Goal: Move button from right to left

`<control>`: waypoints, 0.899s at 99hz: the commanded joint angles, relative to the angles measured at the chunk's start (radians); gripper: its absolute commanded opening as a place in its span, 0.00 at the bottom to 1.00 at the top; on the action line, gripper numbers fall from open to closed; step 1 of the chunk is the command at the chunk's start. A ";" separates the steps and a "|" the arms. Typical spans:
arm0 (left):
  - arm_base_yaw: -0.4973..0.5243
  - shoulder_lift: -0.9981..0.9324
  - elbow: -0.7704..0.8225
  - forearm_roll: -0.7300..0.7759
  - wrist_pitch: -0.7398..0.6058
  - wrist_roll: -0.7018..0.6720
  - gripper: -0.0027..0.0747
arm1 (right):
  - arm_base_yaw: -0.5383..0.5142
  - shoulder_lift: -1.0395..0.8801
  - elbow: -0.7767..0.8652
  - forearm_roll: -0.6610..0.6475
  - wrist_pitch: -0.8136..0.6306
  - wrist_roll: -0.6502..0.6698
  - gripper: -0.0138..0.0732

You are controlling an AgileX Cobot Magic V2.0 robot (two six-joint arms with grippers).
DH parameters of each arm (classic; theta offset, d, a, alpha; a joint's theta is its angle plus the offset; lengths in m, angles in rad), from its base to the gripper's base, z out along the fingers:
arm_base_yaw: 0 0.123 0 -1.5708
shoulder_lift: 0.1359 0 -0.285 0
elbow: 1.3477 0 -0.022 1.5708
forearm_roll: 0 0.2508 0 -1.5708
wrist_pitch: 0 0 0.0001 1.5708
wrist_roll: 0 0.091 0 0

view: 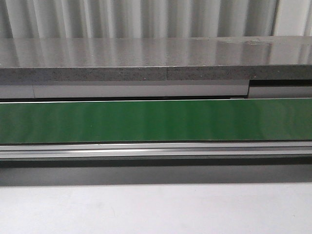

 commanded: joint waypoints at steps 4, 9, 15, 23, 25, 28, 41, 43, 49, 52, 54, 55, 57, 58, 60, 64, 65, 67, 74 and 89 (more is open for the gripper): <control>0.003 -0.033 0.024 -0.003 -0.077 -0.012 0.01 | 0.002 0.009 -0.024 0.005 -0.078 -0.004 0.08; 0.003 -0.033 0.024 -0.003 -0.077 -0.012 0.01 | 0.002 0.009 -0.024 0.005 -0.078 -0.004 0.08; 0.003 -0.033 0.024 -0.003 -0.077 -0.012 0.01 | 0.002 0.009 -0.024 0.004 -0.078 -0.004 0.08; 0.003 -0.033 0.024 -0.003 -0.077 -0.012 0.01 | 0.002 0.009 -0.024 -0.004 -0.078 -0.004 0.08; 0.003 -0.033 0.024 -0.003 -0.077 -0.012 0.01 | 0.002 0.009 -0.024 -0.004 -0.078 -0.004 0.08; 0.003 -0.033 0.024 -0.003 -0.077 -0.012 0.01 | 0.002 0.009 -0.024 -0.007 -0.080 -0.004 0.08; 0.003 -0.033 0.024 -0.003 -0.077 -0.012 0.01 | -0.005 0.009 -0.024 -0.047 -0.102 -0.004 0.08; 0.003 -0.033 0.024 -0.003 -0.077 -0.012 0.01 | -0.009 0.009 -0.021 -0.058 -0.115 -0.004 0.08; 0.003 -0.033 0.024 -0.003 -0.077 -0.012 0.01 | -0.026 0.009 0.003 -0.082 -0.201 -0.004 0.08; 0.003 -0.033 0.024 -0.003 -0.077 -0.012 0.01 | -0.042 0.009 0.023 -0.094 -0.257 -0.004 0.08; 0.003 -0.033 0.024 -0.003 -0.077 -0.012 0.01 | -0.049 0.009 0.041 -0.095 -0.304 -0.004 0.08; 0.003 -0.033 0.024 -0.003 -0.077 -0.012 0.01 | -0.057 0.009 0.048 -0.096 -0.320 -0.004 0.08; 0.003 -0.033 0.024 -0.003 -0.077 -0.012 0.01 | -0.068 0.009 0.070 -0.096 -0.370 -0.004 0.08; 0.003 -0.033 0.024 -0.003 -0.077 -0.012 0.01 | -0.072 0.009 0.085 -0.096 -0.387 -0.004 0.08; 0.003 -0.033 0.024 -0.003 -0.077 -0.012 0.01 | -0.084 0.009 0.109 -0.096 -0.439 -0.004 0.08; 0.003 -0.033 0.024 -0.003 -0.077 -0.012 0.01 | -0.105 0.009 0.151 -0.096 -0.535 0.002 0.08; 0.003 -0.033 0.024 -0.003 -0.077 -0.012 0.01 | -0.108 0.009 0.168 -0.096 -0.550 0.004 0.08; 0.003 -0.033 0.024 -0.003 -0.077 -0.012 0.01 | -0.118 0.008 0.193 -0.096 -0.590 0.009 0.08; 0.003 -0.033 0.024 -0.003 -0.077 -0.012 0.01 | -0.149 0.000 0.268 -0.111 -0.680 0.038 0.08; 0.003 -0.033 0.024 -0.003 -0.077 -0.012 0.01 | -0.197 -0.068 0.396 -0.198 -0.744 0.179 0.08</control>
